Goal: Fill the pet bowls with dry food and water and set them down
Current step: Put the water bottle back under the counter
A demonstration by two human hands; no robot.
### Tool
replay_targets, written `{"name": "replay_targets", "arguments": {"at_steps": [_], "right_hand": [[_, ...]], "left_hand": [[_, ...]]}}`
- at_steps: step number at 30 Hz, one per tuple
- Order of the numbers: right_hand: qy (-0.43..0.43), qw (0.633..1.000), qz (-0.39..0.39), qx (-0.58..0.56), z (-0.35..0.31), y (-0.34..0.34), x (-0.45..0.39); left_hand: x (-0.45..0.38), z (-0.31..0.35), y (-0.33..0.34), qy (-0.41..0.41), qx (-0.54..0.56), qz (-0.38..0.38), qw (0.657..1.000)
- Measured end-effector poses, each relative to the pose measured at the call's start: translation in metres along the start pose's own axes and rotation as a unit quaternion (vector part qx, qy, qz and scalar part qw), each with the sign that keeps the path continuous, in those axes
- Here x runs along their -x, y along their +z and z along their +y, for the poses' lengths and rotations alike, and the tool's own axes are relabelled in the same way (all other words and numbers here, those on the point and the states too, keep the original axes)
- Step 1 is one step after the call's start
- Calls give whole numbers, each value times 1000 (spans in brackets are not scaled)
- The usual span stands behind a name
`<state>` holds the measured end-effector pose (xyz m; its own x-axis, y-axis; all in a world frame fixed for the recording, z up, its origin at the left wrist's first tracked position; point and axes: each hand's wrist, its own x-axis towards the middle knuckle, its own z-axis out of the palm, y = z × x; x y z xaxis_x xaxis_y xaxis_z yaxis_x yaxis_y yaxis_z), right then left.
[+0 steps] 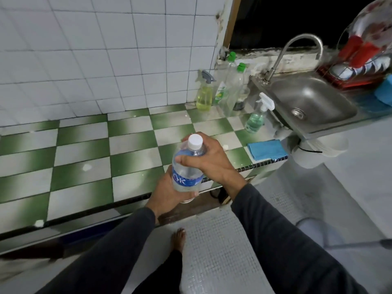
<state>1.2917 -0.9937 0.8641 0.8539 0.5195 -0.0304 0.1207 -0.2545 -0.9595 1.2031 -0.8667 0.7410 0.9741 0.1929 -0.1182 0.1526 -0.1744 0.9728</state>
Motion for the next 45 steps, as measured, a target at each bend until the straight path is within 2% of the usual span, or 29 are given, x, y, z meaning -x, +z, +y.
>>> {"name": "replay_targets", "arguments": {"at_steps": [10,22,28,35,45], "right_hand": [[-10,997,-73,0,-24,73,93],[6,988,-151,-2,-15,168,144],[32,986,-164,21,5,213,157],[66,987,-145,-14,38,248,166],[75,978,-192,-6,123,284,139]], "left_hand": [[130,-18,-36,-27,14,50,998],[234,-68,-80,-71,12,91,993],[258,-105,-101,-97,12,76,992],[272,-161,-116,-139,-28,60,988],[251,-236,-109,-161,-19,73,984]]}}
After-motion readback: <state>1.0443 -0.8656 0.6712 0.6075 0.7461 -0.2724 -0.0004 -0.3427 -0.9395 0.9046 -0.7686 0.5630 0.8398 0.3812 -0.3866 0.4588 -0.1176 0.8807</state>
